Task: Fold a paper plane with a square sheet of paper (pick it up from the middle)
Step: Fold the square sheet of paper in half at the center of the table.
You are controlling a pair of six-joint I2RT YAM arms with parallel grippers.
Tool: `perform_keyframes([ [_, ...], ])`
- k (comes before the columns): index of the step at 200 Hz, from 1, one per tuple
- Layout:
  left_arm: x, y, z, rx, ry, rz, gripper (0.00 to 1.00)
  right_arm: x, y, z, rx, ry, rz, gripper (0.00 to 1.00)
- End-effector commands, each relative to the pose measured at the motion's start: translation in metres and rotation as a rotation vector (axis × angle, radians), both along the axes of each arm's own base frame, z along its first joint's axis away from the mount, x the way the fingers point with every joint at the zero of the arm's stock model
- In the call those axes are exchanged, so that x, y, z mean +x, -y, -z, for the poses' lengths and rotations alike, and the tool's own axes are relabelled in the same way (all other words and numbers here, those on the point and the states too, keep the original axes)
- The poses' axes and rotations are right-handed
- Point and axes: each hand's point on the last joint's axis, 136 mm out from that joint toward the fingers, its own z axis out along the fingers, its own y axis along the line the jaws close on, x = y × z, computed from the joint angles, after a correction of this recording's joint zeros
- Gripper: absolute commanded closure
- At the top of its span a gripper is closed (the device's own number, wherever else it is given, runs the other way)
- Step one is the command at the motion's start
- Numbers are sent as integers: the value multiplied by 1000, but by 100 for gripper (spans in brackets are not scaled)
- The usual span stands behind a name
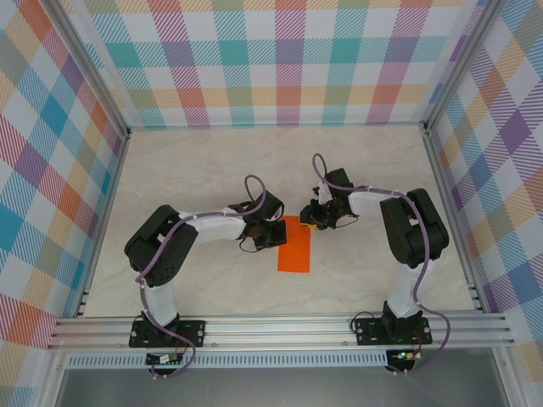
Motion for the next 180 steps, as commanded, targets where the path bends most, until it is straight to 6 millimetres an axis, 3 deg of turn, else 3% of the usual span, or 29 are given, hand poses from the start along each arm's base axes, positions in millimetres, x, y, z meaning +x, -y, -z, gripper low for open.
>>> perform_keyframes([
  [1,-24,-27,26,140,-79,9,100,5,-6,-17,63,29,-18,76],
  [19,-24,-25,25,133,-77,11,100,16,-5,-19,61,44,-6,76],
  [39,-23,-25,23,131,-75,12,100,23,-3,-9,52,31,0,76],
  [66,-24,-26,23,133,-74,12,100,22,-3,3,56,19,-8,76],
  [100,-23,-25,23,130,-76,12,100,23,12,12,25,16,35,75],
  [150,-24,-25,24,134,-77,13,100,28,8,-12,69,48,17,74],
  [180,-24,-24,24,127,-79,15,100,28,7,-8,70,38,10,74],
])
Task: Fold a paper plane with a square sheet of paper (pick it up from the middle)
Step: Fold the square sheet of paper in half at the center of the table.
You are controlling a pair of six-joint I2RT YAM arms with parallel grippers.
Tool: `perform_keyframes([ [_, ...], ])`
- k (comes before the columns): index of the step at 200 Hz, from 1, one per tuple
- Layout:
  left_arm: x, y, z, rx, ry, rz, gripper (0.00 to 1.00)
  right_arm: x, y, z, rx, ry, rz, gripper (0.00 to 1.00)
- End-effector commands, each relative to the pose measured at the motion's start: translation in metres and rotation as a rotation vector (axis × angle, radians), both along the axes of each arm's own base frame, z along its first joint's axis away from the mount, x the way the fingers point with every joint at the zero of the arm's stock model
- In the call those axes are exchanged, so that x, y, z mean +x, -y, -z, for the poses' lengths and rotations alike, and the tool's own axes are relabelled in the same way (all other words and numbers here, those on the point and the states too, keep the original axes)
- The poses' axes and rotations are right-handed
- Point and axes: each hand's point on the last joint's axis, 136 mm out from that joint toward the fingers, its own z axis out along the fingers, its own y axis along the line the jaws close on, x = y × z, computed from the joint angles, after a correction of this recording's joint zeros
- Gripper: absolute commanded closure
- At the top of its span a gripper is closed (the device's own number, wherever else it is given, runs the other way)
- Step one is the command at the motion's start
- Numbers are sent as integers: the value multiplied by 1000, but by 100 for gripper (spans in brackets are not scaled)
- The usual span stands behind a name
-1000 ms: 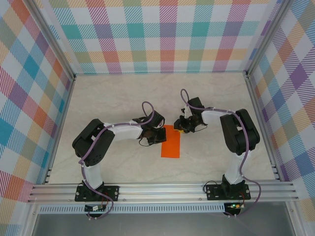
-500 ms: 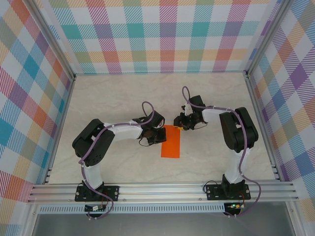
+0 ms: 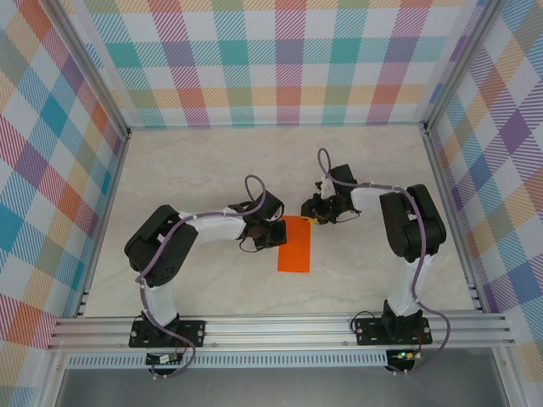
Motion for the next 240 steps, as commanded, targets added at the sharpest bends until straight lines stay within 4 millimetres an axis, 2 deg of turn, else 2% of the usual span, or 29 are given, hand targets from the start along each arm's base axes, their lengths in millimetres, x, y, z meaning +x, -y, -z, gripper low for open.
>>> perform_keyframes([
  [1,-24,-24,23,124,-79,12,100,4,2,-6,0,27,-15,74],
  [26,-24,-24,24,128,-81,13,100,2,4,3,-16,5,-14,74],
  [59,-24,-25,24,128,-79,16,100,2,6,5,-34,-1,-2,74],
  [97,-23,-23,20,112,-71,14,100,2,12,-16,-64,8,20,73],
  [132,-18,-15,2,64,-34,12,100,-16,20,-44,-52,40,55,68],
  [149,-13,-10,-14,33,-10,12,95,-31,23,-52,-36,43,66,63],
  [177,-10,-7,-37,-4,28,7,79,-59,27,-60,-5,41,85,53],
  [194,-10,-9,-49,-16,50,1,75,-73,29,-62,-7,44,94,49],
  [240,-19,-26,-55,-5,65,-42,61,-102,29,-52,-31,13,90,45],
])
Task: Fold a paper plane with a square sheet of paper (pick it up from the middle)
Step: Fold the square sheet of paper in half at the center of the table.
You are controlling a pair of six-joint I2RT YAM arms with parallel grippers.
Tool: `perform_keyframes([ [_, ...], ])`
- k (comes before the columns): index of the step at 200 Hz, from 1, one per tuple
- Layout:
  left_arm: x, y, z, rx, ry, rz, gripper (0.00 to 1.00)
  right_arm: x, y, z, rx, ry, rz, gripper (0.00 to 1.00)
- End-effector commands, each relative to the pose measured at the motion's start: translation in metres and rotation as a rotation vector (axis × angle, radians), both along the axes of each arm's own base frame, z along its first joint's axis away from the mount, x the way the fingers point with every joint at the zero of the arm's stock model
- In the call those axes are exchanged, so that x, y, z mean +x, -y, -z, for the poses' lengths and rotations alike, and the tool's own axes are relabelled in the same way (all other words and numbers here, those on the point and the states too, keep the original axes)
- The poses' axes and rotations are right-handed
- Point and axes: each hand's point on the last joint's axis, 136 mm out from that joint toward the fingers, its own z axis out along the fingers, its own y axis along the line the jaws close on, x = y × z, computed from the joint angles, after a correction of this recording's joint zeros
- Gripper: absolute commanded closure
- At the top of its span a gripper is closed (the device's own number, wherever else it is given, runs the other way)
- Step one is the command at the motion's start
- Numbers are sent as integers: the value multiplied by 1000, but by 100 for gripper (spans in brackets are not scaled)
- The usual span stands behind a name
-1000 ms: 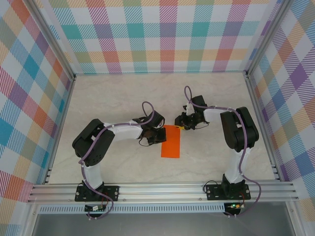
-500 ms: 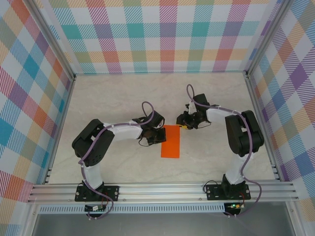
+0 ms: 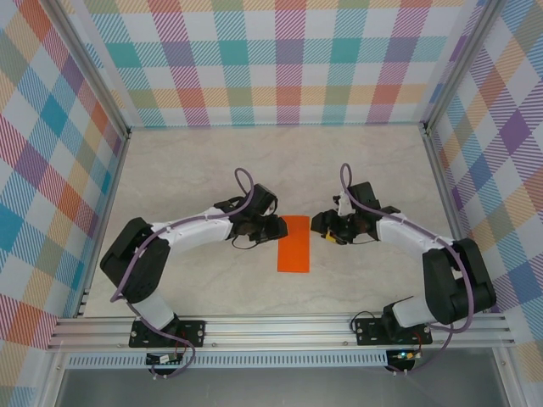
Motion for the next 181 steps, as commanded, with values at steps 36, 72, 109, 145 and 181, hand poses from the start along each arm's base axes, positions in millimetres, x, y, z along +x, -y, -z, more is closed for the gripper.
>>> perform_keyframes([
  [36,-18,-15,9,-50,-42,-69,48,-21,-14,4,-2,-34,-37,53],
  [72,-19,-15,12,-104,-69,-94,45,-25,-23,7,2,-48,-59,63],
  [109,-18,-10,17,-156,-105,-98,44,-32,-31,17,0,-96,-91,68],
  [145,-21,-9,18,-164,-115,-85,45,-41,-41,32,1,-151,-132,70],
  [181,-23,-12,24,-137,-127,-87,45,-42,-39,44,-37,-169,-127,71],
])
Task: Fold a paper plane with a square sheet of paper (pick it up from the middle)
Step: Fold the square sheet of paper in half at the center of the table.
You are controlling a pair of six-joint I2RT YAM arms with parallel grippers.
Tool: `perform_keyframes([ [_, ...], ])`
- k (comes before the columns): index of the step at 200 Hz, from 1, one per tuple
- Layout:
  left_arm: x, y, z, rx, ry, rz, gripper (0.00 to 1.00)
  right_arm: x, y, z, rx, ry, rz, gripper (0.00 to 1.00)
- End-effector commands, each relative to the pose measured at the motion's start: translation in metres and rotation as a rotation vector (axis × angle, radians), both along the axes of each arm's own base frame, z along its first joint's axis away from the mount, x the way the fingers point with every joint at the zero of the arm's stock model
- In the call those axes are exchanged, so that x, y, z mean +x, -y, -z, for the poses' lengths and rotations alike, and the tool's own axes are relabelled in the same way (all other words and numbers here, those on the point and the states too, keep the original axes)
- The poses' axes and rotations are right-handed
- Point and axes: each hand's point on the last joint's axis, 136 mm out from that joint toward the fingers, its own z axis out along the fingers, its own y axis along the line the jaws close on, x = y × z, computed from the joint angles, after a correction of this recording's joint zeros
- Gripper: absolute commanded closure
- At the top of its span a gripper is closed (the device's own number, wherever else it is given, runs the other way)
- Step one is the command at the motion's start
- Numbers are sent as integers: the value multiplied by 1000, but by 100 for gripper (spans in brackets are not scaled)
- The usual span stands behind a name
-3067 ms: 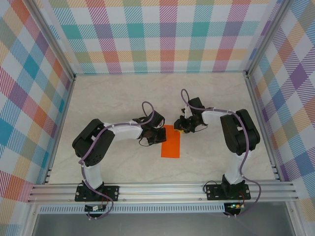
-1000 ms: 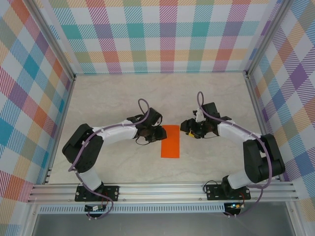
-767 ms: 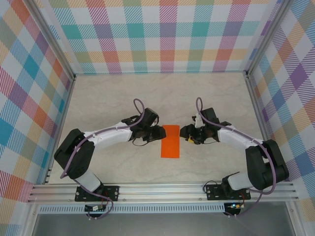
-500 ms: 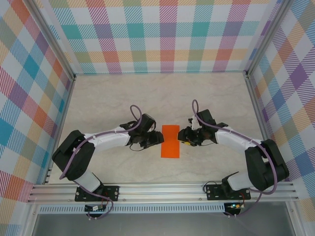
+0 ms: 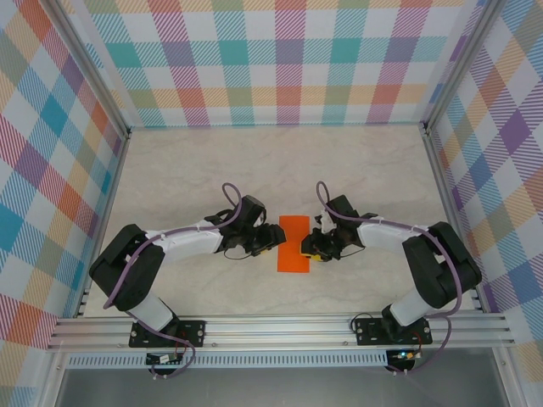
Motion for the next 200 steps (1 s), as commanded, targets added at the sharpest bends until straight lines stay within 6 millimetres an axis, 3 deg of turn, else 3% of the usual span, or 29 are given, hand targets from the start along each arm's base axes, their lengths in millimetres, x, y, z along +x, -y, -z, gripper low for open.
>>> perform_keyframes([
  [1,-3,-3,5,4,-22,0,45,5,-5,-2,4,10,-1,71],
  [59,-7,1,13,12,-53,27,46,0,5,19,-63,-24,10,71],
  [200,-19,11,24,35,-91,75,48,-9,14,24,-82,-28,28,71],
])
